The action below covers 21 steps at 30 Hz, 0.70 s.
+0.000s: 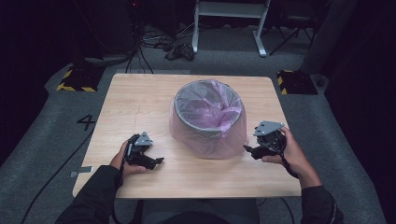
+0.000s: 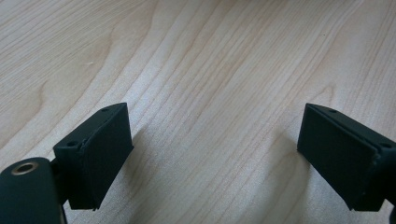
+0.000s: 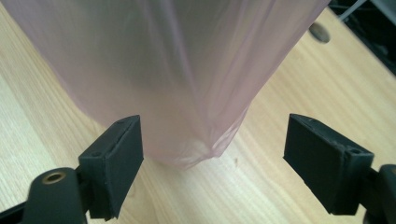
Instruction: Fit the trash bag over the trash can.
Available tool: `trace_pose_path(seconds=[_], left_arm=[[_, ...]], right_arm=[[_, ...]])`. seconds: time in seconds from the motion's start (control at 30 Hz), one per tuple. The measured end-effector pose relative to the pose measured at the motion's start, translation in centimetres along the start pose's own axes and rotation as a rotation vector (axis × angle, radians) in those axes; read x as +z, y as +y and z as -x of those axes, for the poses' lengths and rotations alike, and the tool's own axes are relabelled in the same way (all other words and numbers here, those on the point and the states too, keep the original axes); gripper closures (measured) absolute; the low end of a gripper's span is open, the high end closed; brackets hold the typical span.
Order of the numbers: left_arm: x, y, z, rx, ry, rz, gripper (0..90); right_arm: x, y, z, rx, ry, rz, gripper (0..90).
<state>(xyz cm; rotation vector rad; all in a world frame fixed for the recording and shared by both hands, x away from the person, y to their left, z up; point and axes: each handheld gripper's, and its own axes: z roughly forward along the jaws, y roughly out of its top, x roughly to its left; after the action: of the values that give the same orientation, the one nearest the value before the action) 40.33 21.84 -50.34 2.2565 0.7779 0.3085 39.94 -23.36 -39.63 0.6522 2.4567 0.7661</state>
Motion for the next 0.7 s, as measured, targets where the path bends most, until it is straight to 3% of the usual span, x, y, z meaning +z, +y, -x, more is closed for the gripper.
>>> trace_pose_path(seconds=[0.37, 0.5, 0.7], left_arm=[[0.0, 0.0, 0.0, 0.000, 0.000, 0.000, 9.9], [0.0, 0.0, 0.0, -0.003, 0.002, 0.001, 9.9], [0.0, 0.0, 0.0, -0.002, 0.001, 0.000, 9.9]], right_arm=[[2.3, -2.7, -0.8, 0.004, 0.002, -0.067, 19.6], [3.3, -4.5, -1.1, 0.031, 0.022, -0.091, 19.6], [4.0, -7.3, -1.1, 0.118, 0.063, -0.069, 19.6]])
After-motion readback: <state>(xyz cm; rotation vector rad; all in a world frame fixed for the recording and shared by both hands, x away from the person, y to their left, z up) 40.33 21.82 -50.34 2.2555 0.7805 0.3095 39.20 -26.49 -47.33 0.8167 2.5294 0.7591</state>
